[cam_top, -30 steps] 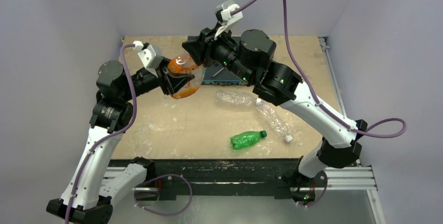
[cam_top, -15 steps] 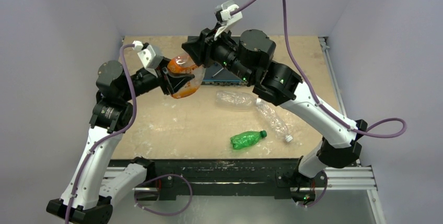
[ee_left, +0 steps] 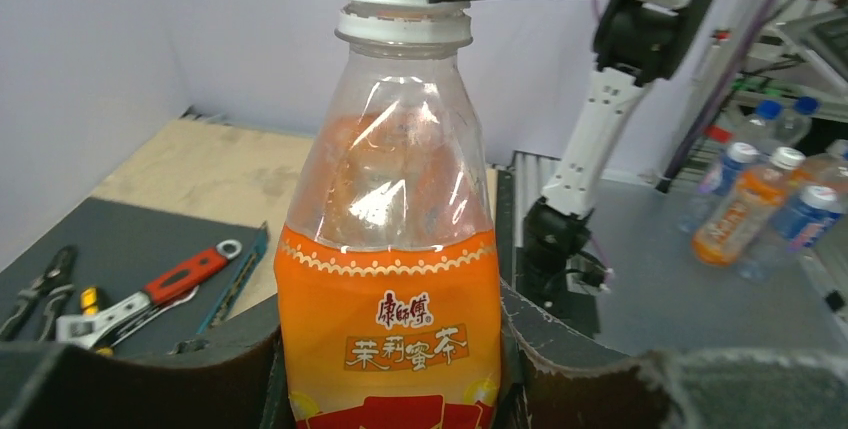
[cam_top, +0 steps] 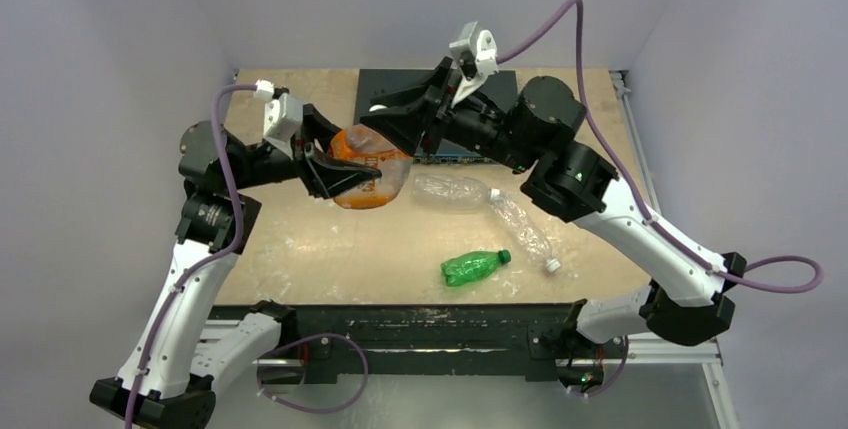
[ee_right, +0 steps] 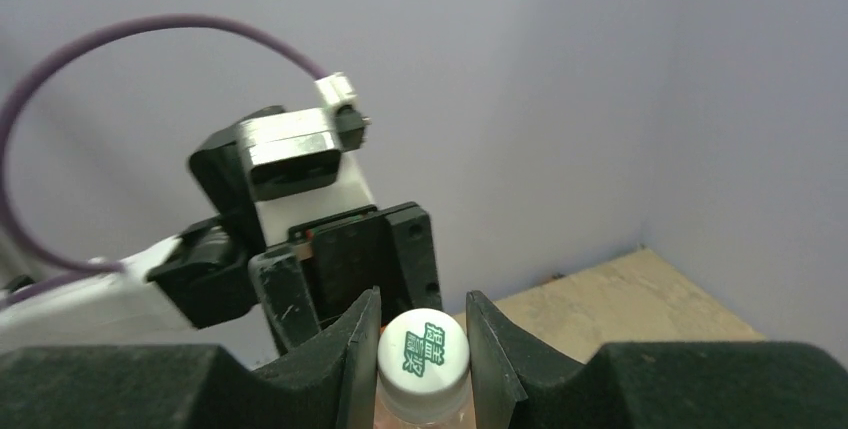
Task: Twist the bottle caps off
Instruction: Unscrew the bottle cap from the plastic bottle.
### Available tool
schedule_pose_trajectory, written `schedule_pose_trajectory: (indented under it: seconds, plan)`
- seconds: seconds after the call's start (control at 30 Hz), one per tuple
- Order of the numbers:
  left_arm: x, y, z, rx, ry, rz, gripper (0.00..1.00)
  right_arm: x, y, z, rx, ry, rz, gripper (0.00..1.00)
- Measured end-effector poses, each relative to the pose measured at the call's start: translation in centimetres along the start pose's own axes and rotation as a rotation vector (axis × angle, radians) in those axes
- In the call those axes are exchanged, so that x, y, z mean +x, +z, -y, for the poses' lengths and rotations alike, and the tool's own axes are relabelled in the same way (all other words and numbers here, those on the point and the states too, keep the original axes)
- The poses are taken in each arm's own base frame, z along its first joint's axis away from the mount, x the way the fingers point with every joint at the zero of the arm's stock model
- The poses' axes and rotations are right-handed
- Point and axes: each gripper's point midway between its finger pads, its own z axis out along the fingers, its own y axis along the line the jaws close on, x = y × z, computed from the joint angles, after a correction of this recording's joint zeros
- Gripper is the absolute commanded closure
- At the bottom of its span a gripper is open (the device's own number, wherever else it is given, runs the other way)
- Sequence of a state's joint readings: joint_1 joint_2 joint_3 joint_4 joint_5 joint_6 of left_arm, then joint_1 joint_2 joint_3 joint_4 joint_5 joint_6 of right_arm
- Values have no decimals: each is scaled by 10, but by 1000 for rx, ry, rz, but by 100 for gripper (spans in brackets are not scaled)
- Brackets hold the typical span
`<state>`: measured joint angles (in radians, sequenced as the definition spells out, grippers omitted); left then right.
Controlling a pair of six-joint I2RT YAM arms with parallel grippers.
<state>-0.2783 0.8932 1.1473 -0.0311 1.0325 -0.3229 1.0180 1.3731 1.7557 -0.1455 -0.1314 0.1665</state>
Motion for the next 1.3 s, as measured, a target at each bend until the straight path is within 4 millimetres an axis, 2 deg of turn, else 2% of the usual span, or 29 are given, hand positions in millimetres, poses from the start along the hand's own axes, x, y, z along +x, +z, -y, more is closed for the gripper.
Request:
schedule_pose_trajectory:
  seconds: [0.13,0.47,0.5,0.57,0.63,0.67,0.73,0.8,0.9,0.97,1.07,1.13,1.23,1.3]
  plan:
    - [-10,0,26,141,-34,10,100,-12,-10,-22,-156,-14,42,100]
    - [-11,-5,53,292,-104,-36,100,-11,-28,-51,-457,-26,57,100]
    - [-10,-6,54,299,-109,-41,100,-11,-29,-53,-472,-29,53,95]
    - [-9,-6,56,306,-112,-45,100,-10,-29,-54,-496,-34,48,69]
    - [-9,-6,55,305,-114,-46,100,-10,-28,-54,-494,-35,47,37]
    - [-9,-6,54,302,-110,-46,100,-10,-28,-52,-483,-33,47,31]
    - [-9,-4,47,260,-100,-36,100,-11,-22,-39,-398,-24,51,19]
    - [-9,-1,34,187,-70,-26,100,-16,-14,-19,-272,-12,73,14]
    - [-4,1,10,54,-7,-17,100,-22,-8,15,-64,11,101,15]
    - [-1,0,-7,-38,35,-16,100,-28,-5,31,55,19,105,18]
    - [4,-6,-33,-177,108,-23,100,-43,7,34,171,24,122,24]
    - [6,-9,-46,-247,141,-33,100,-46,15,34,220,28,119,26]
    - [9,-14,-61,-323,176,-48,100,-31,26,39,279,30,79,29]
    - [10,-17,-68,-362,191,-58,100,-12,32,48,323,26,30,32]
